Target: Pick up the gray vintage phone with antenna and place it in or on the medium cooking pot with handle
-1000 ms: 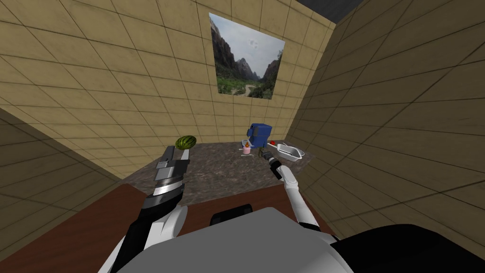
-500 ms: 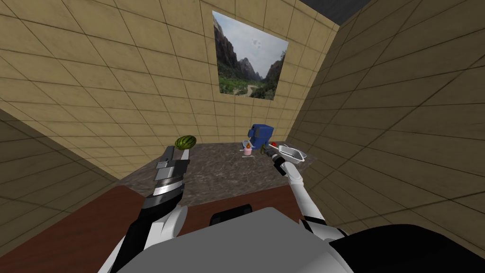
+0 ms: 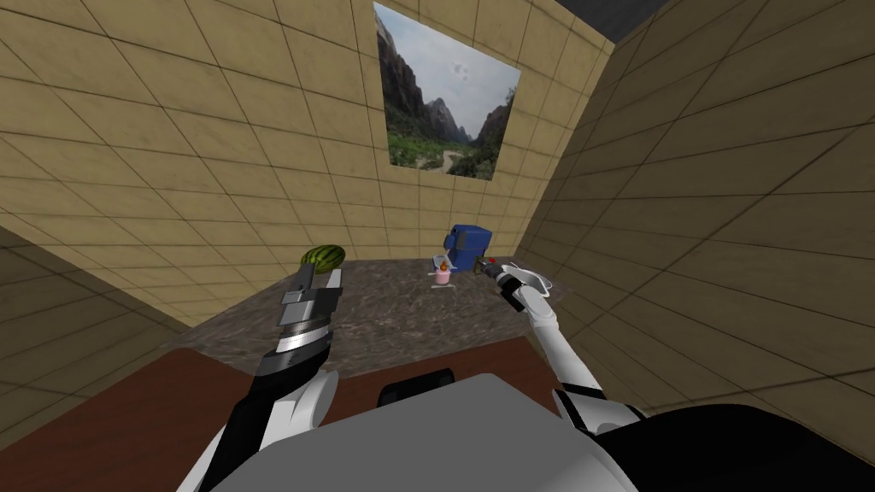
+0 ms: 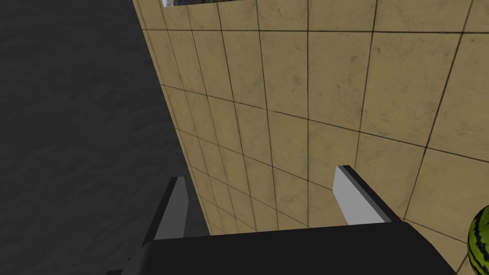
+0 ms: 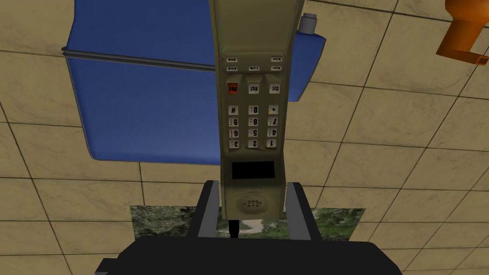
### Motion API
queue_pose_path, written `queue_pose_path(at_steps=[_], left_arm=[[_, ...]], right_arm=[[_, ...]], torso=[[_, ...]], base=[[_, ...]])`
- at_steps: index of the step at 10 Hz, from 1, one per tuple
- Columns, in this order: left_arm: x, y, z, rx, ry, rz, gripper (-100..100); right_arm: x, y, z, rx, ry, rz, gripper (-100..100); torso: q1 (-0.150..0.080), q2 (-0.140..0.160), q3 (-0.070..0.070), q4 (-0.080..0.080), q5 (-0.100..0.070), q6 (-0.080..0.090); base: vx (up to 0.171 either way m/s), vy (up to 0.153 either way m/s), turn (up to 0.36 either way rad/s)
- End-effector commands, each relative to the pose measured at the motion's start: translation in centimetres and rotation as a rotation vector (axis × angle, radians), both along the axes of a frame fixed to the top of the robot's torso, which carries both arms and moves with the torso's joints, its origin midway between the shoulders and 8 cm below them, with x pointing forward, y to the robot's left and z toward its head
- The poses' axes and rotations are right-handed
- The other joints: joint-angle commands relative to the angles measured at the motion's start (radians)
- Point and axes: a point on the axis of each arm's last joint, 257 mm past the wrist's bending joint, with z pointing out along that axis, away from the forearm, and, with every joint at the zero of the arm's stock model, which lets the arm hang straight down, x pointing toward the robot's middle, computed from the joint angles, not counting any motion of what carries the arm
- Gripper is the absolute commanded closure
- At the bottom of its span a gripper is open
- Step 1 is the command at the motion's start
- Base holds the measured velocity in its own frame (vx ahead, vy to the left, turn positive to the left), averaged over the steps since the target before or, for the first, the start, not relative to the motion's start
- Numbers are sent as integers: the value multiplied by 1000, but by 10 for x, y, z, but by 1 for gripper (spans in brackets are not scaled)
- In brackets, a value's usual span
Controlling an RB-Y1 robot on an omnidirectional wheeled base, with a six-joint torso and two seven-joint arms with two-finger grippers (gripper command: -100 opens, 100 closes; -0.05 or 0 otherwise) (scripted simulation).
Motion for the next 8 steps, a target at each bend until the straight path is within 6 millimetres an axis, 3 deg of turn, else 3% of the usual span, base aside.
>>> queue_pose_path(at_steps=[1, 8], left_arm=[[0, 0, 0, 0, 0, 0, 0], [0, 0, 0, 0, 0, 0, 0]], right_arm=[[-1, -8, 5, 11, 10, 1, 100], [-9, -37, 10, 71, 81, -7, 100]], torso=[[0, 0, 0, 0, 0, 0], [-8, 1, 1, 0, -3, 3]], base=[[76, -175, -29], [77, -196, -54]])
